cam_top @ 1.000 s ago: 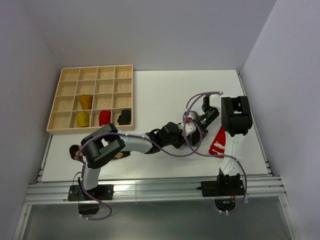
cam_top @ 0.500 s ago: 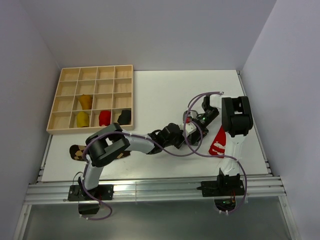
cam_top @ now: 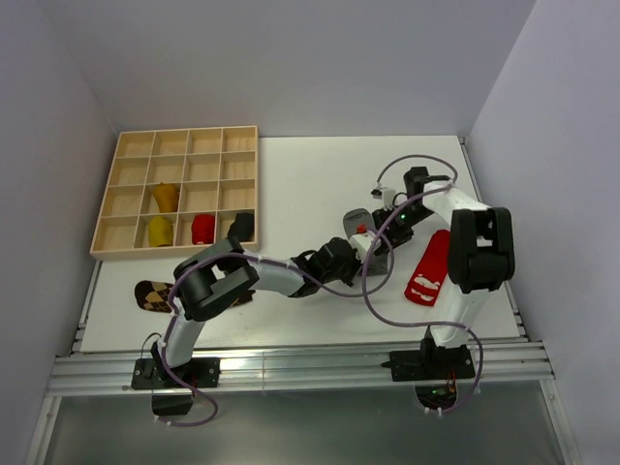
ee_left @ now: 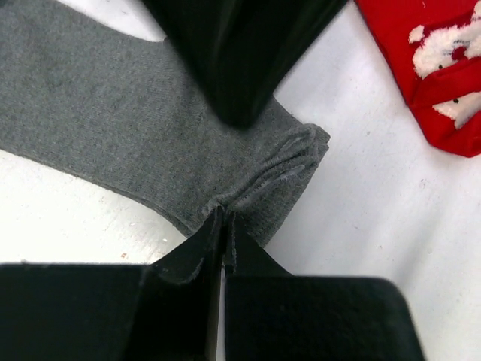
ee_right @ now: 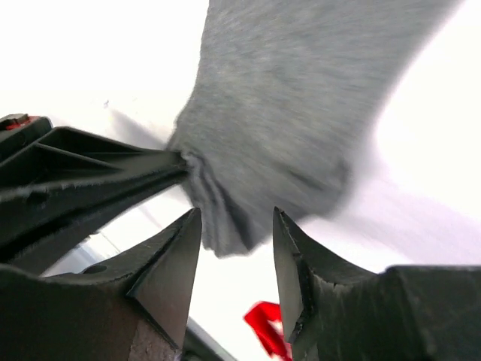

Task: Roll the socks
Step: Roll the sock at the center of the board.

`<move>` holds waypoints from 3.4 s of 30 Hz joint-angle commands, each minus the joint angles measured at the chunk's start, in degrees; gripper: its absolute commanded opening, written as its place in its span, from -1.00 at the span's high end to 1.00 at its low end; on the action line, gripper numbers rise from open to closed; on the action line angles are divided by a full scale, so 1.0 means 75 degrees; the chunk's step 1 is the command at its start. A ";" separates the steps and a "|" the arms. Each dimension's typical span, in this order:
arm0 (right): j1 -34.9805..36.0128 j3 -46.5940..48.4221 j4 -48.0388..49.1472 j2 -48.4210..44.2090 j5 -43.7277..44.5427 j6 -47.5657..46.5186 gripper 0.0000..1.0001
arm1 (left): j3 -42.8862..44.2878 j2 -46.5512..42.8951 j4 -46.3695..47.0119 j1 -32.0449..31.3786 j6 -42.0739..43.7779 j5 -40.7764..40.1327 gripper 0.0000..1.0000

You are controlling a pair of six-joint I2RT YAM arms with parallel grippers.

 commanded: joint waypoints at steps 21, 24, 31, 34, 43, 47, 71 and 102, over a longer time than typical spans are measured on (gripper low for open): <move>-0.1652 -0.4261 0.3351 -0.5832 -0.0871 -0.3657 0.05 | 0.1754 0.0327 -0.4990 0.1352 -0.0797 0.2980 0.87; -0.1383 -0.4848 0.3397 -0.6442 -0.1095 -0.4305 0.04 | 0.2117 0.0515 -0.5237 0.1400 -0.0926 0.3554 0.86; 0.0421 -0.5880 0.4147 -0.7287 -0.0053 -0.4669 0.03 | 0.2282 0.0738 -0.5508 0.1505 -0.1113 0.4071 0.86; 0.1030 -0.5916 0.4125 -0.7300 0.0170 -0.4728 0.04 | 0.2270 0.0797 -0.5566 0.1552 -0.1184 0.4142 0.86; 0.2670 -0.6103 0.4312 -0.6937 0.1200 -0.4834 0.07 | 0.2270 0.0938 -0.5613 0.1564 -0.1196 0.4247 0.86; 0.3023 -0.6232 0.4499 -0.6889 0.1482 -0.4845 0.07 | 0.2329 0.0996 -0.5671 0.1575 -0.1172 0.4259 0.87; 0.3375 -0.5869 0.5672 -0.5062 0.2725 -0.4740 0.59 | 0.2282 0.0985 -0.5777 0.1575 -0.0985 0.4529 0.84; 0.0844 -0.0164 -0.2683 0.0596 -0.1165 -0.4858 0.85 | -0.2288 -0.3387 -0.0060 0.0851 -0.1784 -0.0568 0.07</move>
